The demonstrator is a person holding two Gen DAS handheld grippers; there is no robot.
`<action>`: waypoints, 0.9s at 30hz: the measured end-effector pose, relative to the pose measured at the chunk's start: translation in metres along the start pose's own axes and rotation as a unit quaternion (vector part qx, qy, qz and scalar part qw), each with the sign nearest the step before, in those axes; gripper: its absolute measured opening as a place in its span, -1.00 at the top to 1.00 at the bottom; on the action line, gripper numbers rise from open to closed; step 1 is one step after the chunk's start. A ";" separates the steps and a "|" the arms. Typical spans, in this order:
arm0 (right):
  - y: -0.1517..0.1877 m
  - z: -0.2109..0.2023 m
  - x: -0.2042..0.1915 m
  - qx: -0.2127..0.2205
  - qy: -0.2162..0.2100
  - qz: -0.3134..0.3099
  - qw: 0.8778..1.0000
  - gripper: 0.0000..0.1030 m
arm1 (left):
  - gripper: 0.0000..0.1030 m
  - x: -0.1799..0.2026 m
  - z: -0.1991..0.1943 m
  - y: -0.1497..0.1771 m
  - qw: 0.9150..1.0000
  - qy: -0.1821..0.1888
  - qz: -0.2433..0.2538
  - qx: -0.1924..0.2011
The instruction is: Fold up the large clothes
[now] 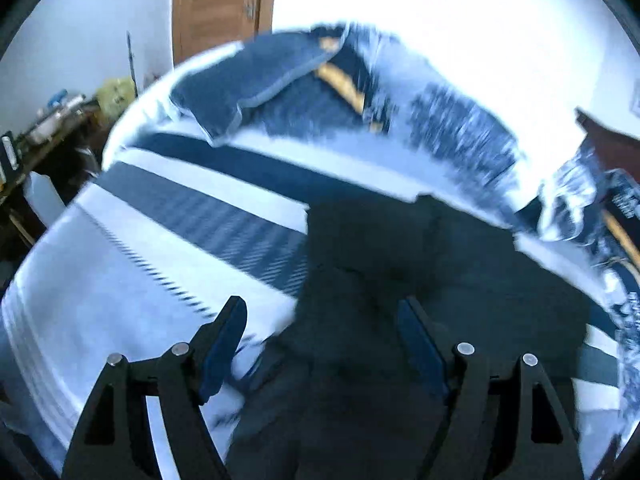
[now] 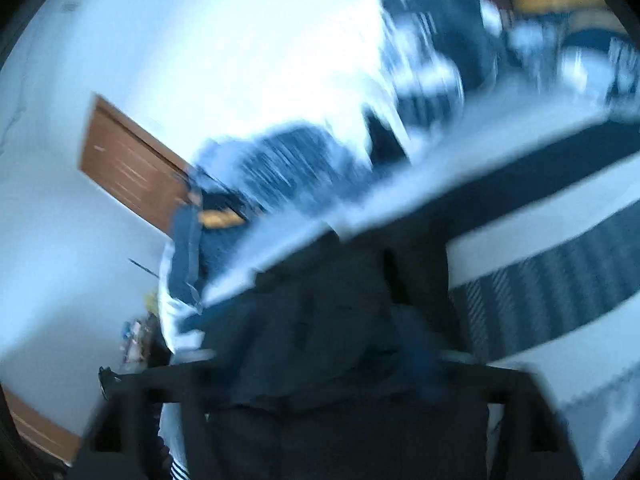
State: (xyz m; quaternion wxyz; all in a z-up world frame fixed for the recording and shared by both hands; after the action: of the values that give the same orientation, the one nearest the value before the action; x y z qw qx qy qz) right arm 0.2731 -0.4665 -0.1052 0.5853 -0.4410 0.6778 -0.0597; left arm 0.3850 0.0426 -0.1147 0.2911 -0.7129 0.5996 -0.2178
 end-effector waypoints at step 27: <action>0.260 -0.202 -0.108 -0.032 0.082 -0.053 0.995 -0.64 | -0.87 -0.130 -0.184 0.215 1.000 0.005 0.007 0.011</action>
State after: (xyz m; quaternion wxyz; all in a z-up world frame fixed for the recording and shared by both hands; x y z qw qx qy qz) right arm -0.0432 -0.3249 -0.1182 0.5094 -0.4886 0.7005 -0.1050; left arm 0.0829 0.1183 -0.1191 0.2972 -0.7042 0.6040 -0.2256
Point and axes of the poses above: each gripper's, at about its wrist camera, not at the fingertips, and z roughly the way its jaws point, x to its right, y to its underside, the point moved 3 cm from there along z, roughly the way its jaws point, and after that the axes turned 14 degrees about -y, right-handed, at the moved point
